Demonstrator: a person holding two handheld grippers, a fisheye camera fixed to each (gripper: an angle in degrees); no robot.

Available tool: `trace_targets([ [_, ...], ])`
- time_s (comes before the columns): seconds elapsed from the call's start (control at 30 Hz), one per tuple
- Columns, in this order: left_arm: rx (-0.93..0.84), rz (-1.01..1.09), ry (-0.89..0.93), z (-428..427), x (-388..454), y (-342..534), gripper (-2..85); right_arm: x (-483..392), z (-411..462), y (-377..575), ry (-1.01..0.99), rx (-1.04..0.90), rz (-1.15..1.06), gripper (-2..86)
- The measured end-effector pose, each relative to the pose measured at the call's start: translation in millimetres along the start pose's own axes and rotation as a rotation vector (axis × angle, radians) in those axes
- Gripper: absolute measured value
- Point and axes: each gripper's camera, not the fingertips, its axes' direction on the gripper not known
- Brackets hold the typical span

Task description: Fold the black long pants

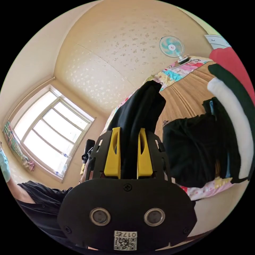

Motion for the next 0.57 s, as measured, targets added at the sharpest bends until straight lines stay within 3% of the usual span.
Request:
trace_targets([
  [0.1, -0.067, -0.022, -0.043, 69, -3, -23, 13.6, 16, -27, -10, 0.23, -0.014, 0.068, 11.5],
  [0.17, -0.127, -0.102, -0.192, 113, -26, -18, 13.6, 43, -13, -9, 0.526, -0.114, 0.131, 11.4],
  [0.27, -0.246, -0.008, -0.371, 139, -30, 14, 14.4, 66, 12, 12, 0.819, -0.219, 0.195, 8.4],
  [0.4, -0.266, 0.158, -0.56, 118, -14, 75, 15.4, 21, 10, 54, 0.856, 0.004, 0.097, 2.6],
  [0.47, -0.182, 0.191, -0.647, 72, -5, 117, 13.8, -17, 17, 78, 0.85, 0.141, 0.017, 1.5],
  [0.57, -0.031, 0.124, -0.693, -7, -3, 165, 12.3, -48, 32, 98, 0.702, 0.177, -0.09, 0.7],
])
